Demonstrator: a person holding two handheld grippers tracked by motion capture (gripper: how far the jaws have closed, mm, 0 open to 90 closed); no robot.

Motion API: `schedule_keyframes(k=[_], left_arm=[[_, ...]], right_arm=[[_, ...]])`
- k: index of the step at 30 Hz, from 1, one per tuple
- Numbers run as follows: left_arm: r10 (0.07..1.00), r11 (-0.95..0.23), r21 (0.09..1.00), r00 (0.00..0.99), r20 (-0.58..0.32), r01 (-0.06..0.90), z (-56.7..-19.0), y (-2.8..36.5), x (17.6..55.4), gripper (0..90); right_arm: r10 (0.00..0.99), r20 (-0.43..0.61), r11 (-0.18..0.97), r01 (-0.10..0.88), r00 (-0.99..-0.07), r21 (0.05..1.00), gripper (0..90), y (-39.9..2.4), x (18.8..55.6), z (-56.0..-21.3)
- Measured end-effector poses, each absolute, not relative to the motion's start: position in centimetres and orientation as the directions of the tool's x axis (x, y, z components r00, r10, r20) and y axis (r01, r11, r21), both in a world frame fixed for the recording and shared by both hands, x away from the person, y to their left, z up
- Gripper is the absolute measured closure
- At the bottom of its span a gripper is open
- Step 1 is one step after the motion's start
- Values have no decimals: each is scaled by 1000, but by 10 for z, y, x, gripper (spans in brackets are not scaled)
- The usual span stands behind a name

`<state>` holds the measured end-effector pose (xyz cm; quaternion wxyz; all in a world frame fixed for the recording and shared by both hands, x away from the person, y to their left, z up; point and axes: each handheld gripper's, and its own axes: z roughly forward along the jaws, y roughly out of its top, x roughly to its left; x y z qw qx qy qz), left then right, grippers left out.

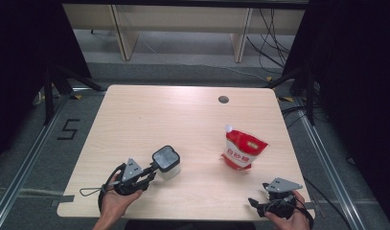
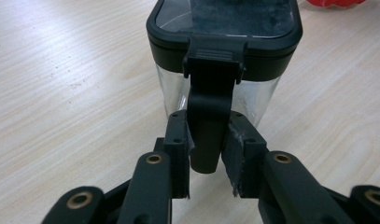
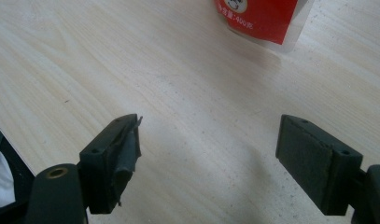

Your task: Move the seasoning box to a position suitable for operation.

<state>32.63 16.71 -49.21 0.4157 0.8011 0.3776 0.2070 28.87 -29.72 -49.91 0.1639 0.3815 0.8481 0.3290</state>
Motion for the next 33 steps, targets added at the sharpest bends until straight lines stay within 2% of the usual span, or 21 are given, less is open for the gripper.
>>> schedule_keyframes(k=[1,10,11,17,19,21,24,25,33], left_arm=[[771,-399,812,635,46,426,-491,168,328,712],[797,-378,815,602,45,440,-495,164,344,716],[791,-403,807,607,71,431,-494,167,346,719],[763,-427,809,641,83,404,-495,171,352,728],[761,-423,813,643,79,400,-495,172,352,729],[756,-396,830,653,52,392,-497,170,350,729],[724,-428,828,686,75,362,-496,165,346,728],[723,-409,835,689,50,369,-497,161,344,728],[637,-454,833,769,56,316,-498,145,337,728]], right_arm=[[754,-33,495,535,-656,685,229,-298,289,-499],[755,-29,495,540,-656,681,233,-296,288,-499],[755,-30,495,539,-655,681,233,-297,288,-499],[754,-33,497,538,-656,681,236,-297,288,-499],[760,-18,490,554,-650,673,235,-296,288,-499],[750,-36,501,532,-661,683,236,-297,289,-500],[755,-30,496,541,-655,679,236,-297,289,-499],[756,-30,495,542,-654,679,236,-297,289,-499],[755,-29,496,541,-655,679,237,-297,289,-500]])
